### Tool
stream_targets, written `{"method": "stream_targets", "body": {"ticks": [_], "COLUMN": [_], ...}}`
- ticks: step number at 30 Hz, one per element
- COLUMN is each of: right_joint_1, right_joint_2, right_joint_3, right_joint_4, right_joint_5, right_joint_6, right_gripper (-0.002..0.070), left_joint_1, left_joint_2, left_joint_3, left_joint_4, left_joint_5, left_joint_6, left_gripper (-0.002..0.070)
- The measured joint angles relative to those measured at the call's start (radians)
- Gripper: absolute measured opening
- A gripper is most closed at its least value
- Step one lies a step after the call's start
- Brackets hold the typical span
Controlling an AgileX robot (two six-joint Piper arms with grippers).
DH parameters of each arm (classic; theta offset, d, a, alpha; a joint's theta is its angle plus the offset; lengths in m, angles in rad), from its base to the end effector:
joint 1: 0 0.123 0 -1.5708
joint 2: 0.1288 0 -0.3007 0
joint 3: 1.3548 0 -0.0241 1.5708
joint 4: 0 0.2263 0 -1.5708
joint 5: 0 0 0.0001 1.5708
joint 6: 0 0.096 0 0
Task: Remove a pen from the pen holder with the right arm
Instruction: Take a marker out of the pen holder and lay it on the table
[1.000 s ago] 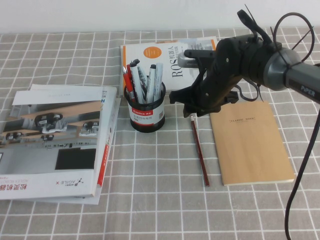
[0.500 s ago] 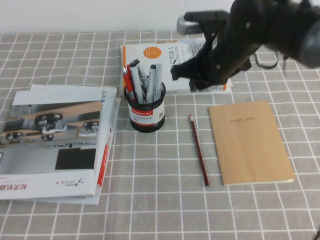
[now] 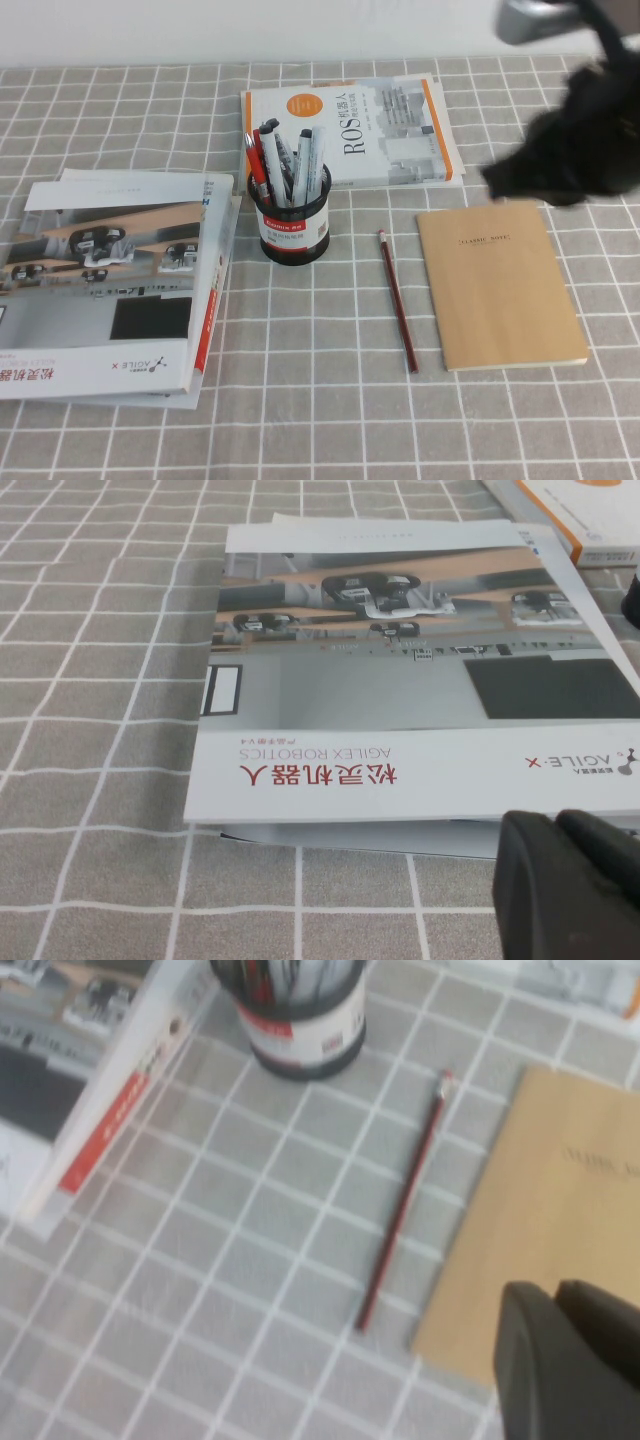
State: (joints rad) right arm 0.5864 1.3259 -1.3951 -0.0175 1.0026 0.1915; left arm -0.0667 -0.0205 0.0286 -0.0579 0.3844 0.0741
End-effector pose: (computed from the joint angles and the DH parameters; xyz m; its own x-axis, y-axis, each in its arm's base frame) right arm 0.2078 0.1363 0.4088 -0.7120 -0.2557 -0.6539 -0.4232 0.8994 0.1092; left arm 0.0161 -0.0032 0.1685 -0.2975 0.0403 -0.9539 0.0934 0.9955 0.0130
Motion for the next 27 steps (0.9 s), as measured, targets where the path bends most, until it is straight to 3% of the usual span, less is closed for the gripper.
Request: {"method": "stream_targets", "body": {"ticks": [14,22,27], "right_joint_1": [0.0,0.0,0.0], "right_joint_2": [-0.486,-0.544,-0.549], "right_joint_3": [0.489,0.601,0.706], "right_joint_4": [0.017,0.017,-0.014], "right_joint_5": [0.038,0.007,-0.143], "right_joint_6": [-0.021,-0.022,-0.022], "right_gripper": [-0.0012,-0.0012,-0.0012], "left_joint_1": [0.0,0.0,0.0], "left_joint_2": [0.0,0.0,0.0], "left_joint_3": [0.0,0.0,0.0], "left_joint_4": [0.0,0.0,0.0], "left_joint_5": [0.0,0.0,0.0], "left_joint_6": [0.0,0.0,0.0], "left_gripper": [-0.0005,-0.0005,-0.0005]}}
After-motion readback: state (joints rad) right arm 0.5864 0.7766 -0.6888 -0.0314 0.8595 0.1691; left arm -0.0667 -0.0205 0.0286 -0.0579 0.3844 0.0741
